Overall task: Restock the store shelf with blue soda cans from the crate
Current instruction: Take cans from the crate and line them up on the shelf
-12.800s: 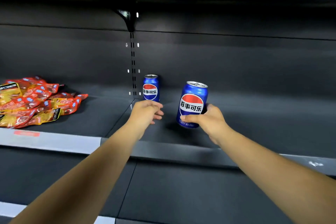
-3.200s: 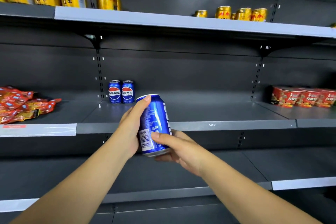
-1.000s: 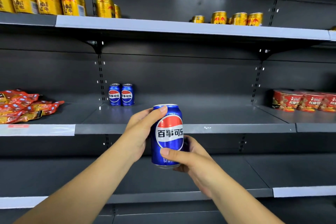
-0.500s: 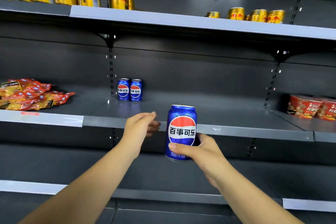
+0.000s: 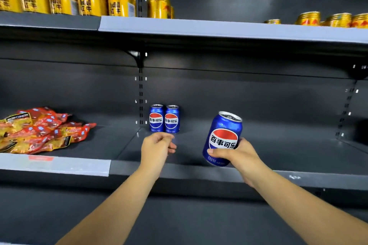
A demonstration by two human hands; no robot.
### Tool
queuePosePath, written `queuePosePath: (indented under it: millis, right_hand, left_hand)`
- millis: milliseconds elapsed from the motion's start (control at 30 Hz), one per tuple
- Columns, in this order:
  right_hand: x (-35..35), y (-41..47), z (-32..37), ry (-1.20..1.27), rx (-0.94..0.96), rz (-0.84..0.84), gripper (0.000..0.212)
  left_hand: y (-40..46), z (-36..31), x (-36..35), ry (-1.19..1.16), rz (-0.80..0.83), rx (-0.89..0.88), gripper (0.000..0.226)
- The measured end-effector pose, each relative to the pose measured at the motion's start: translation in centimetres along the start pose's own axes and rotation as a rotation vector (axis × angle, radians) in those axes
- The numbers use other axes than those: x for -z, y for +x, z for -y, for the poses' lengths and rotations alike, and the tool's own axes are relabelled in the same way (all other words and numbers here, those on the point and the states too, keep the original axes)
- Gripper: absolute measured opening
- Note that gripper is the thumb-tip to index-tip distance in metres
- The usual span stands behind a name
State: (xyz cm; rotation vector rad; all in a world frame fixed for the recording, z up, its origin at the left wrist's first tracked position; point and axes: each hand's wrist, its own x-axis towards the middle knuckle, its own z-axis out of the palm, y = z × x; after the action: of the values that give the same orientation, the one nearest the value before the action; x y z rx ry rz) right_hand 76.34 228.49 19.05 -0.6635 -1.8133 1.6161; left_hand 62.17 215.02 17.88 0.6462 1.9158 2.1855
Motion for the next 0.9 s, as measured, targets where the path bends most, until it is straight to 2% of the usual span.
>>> queuePosePath:
  millis: [267, 467, 633, 900]
  right_hand:
    - [-5.0, 9.0, -3.7, -0.081, -0.040, -0.045, 0.059]
    - [-7.8, 13.6, -6.2, -0.113, -0.081, -0.126, 0.059]
    - [-9.4, 16.3, -7.0, -0.164, -0.083, -0.161, 0.064]
    - [-10.0, 19.9, -7.5, -0.279, -0.072, -0.155, 0.053]
  left_hand:
    - [9.0, 2.5, 2.1, 0.039, 0.076, 0.060, 0.020]
    - [15.1, 4.4, 3.1, 0.278, 0.258, 0.125, 0.019]
    - [19.8, 5.8, 3.6, 0.265, 0.169, 0.120, 0.012]
    - [23.9, 8.6, 2.8, 0.261, 0.128, 0.150, 0.047]
